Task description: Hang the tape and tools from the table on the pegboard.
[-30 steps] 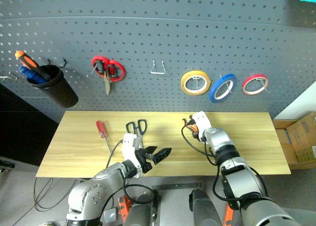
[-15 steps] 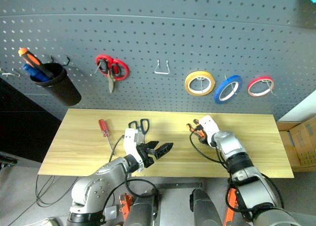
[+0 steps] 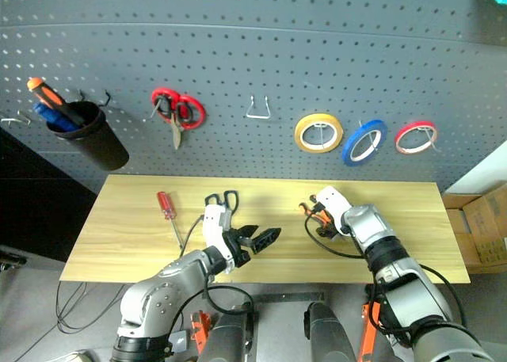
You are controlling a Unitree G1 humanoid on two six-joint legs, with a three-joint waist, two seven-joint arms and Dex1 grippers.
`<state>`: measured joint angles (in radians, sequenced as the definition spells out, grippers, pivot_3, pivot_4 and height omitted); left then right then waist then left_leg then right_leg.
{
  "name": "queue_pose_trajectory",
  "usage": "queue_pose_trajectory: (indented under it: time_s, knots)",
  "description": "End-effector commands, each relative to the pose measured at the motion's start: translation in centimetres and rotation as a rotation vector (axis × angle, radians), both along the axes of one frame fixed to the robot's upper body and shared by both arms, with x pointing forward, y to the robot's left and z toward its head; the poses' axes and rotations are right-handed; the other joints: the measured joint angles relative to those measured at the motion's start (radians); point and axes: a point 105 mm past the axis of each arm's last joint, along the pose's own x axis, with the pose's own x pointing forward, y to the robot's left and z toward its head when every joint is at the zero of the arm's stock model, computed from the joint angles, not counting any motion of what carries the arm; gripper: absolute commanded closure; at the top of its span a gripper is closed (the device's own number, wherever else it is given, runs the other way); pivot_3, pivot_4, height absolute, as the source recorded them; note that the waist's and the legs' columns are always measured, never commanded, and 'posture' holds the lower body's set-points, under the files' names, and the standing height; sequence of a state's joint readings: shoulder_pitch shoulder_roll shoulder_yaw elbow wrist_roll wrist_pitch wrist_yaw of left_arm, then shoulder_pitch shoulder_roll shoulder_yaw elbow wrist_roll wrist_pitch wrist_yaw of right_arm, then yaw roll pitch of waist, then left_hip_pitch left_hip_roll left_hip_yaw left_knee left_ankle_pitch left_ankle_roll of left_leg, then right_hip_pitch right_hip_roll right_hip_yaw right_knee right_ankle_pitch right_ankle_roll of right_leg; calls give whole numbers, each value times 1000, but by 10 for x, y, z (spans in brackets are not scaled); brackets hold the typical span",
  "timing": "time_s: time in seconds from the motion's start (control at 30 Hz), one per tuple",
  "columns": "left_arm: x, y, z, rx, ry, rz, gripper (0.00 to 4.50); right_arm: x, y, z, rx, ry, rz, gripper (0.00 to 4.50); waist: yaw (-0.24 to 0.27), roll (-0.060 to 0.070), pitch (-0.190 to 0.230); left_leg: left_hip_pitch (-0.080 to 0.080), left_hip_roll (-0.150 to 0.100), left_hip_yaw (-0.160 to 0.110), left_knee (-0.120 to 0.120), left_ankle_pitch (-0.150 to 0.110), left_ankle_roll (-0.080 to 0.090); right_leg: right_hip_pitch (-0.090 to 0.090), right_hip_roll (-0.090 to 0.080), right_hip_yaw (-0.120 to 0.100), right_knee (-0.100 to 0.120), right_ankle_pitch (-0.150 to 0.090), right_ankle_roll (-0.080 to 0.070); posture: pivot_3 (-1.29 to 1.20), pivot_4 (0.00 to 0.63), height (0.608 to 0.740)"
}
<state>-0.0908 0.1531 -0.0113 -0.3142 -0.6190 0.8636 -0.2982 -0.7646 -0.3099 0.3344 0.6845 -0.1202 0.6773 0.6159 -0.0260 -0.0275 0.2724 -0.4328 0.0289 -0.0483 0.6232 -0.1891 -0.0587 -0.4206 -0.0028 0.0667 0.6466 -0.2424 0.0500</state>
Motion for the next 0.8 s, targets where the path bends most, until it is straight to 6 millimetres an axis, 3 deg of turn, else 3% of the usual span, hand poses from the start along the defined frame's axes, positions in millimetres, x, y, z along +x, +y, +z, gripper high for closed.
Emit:
queue_pose_trajectory:
  time_s: [0.03, 0.2, 0.3, 0.53, 0.8]
  knots:
    - [-3, -4, 10, -19, -43, -12, 0, -2, -5, -16, -40, 37, -19, 22, -3, 0, 0, 0, 0, 0, 0, 0, 0, 0, 0, 0, 0, 0, 0, 118, 267, 740]
    - [-6, -2, 9, -17, -40, -4, 0, -1, -1, -20, -33, 57, 3, 22, -3, 0, 0, 1, 0, 0, 0, 0, 0, 0, 0, 0, 1, 0, 0, 125, 265, 740]
    - [-7, -2, 9, -17, -39, -3, 0, -6, -2, -24, -28, 86, 18, 565, -2, 0, 0, 0, 0, 0, 0, 0, 0, 0, 0, 0, 1, 0, 1, 128, 264, 740]
    - [-8, -4, 9, -23, -39, -16, 0, -16, -4, -28, -21, 118, 36, 2798, 0, 0, 0, 0, 0, -1, 0, 0, 0, 0, 0, 0, 1, 0, 1, 115, 260, 740]
    - [-6, -7, 11, -27, -44, -29, 0, -18, -2, -25, -6, 103, 64, 2811, 3, 0, 0, 0, 0, -1, -1, 0, 0, 0, 0, -1, 0, 0, 1, 108, 252, 740]
